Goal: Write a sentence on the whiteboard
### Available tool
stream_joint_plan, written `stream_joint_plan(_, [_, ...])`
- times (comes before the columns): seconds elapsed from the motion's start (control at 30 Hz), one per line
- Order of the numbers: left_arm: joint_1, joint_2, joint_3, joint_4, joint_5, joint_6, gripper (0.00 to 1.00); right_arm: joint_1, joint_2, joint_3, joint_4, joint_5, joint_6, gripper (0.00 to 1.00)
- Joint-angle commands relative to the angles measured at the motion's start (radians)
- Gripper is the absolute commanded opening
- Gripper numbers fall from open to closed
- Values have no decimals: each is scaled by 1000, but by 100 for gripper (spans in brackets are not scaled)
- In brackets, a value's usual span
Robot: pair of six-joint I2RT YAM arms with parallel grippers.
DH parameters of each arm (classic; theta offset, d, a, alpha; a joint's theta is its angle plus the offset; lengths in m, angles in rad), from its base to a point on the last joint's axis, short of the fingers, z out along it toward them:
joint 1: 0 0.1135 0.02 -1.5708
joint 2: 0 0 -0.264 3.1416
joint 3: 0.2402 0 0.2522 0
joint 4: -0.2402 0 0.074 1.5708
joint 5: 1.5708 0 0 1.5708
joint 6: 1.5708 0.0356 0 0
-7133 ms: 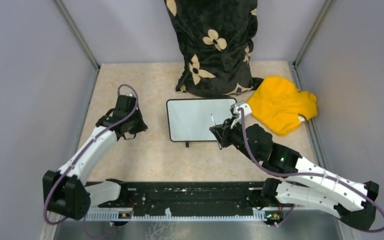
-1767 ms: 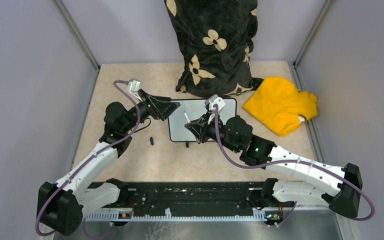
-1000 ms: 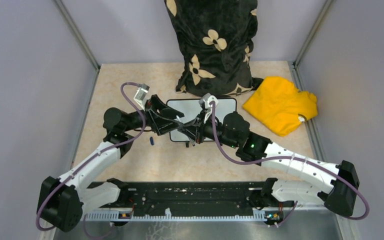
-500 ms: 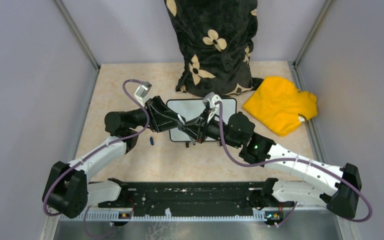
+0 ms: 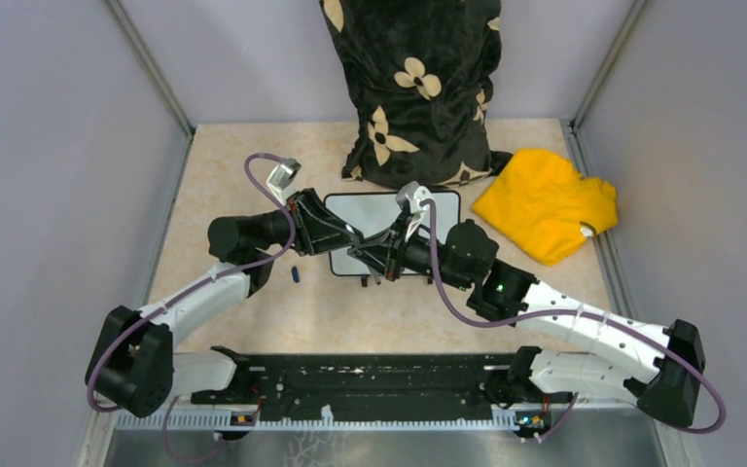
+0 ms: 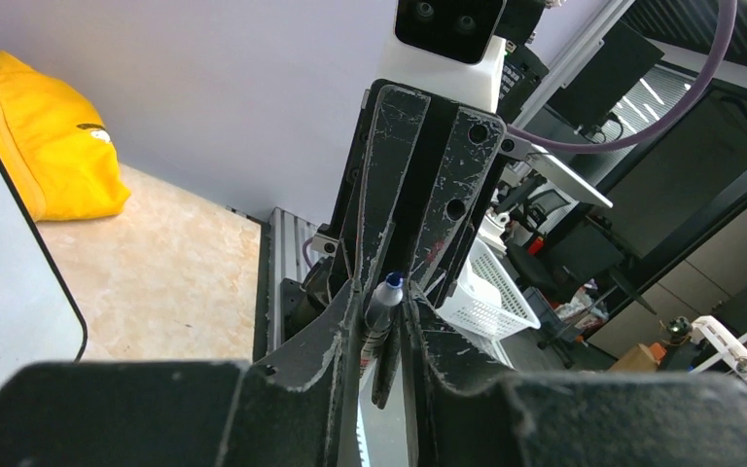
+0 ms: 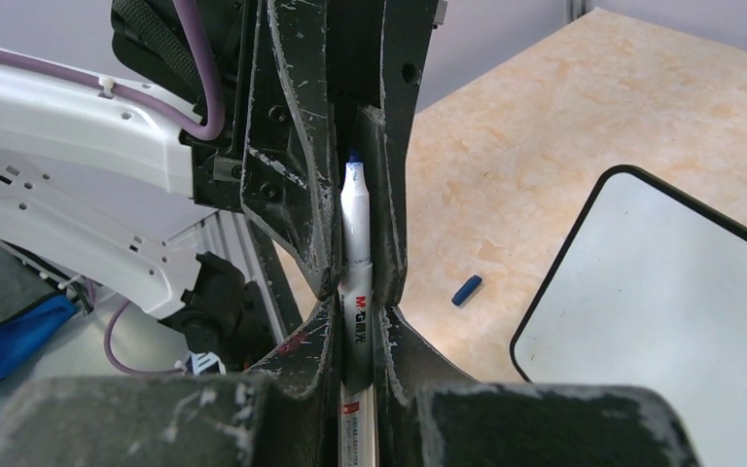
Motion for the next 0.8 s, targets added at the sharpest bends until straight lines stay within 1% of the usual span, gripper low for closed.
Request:
stream_joint_plan(0.0, [-24, -3, 28, 61, 34, -14, 25, -8, -19, 1, 59, 6, 2, 0])
stream_joint_plan(0.03, [-24, -4, 29, 62, 34, -16, 24, -8, -20, 0, 59, 6, 2, 0])
stream_joint_plan(0.1, [-24, -4, 31, 62, 34, -17, 18, -7, -23, -2, 57, 8, 2, 0])
stream_joint_plan(0.27, [-25, -1, 34, 63, 34, -18, 0, -7, -24, -1, 55, 5, 2, 0])
stream_joint_plan(0.4, [-25, -5, 32, 63, 18, -20, 0, -8, -27, 3, 51, 5, 9, 0])
stream_joint_plan(0.47, [-25, -19, 22, 58, -22, -14, 0, -8, -33, 9, 50, 7, 21, 1])
stream_joint_plan(0.57, [-25, -53, 7, 24, -107, 6, 0, -7, -51, 14, 54, 22, 46, 34])
stream_joint_plan(0.6, [-25, -69, 2, 0, -144, 17, 0, -8, -60, 14, 58, 28, 55, 42])
stream_joint_plan(0.67, [-25, -107, -5, -72, -222, 46, 0, -8, -79, 13, 71, 46, 84, 54])
stream_joint_plan(0.77, [-25, -138, -10, -118, -362, 56, 0, -9, -121, -4, 107, 103, 131, 65])
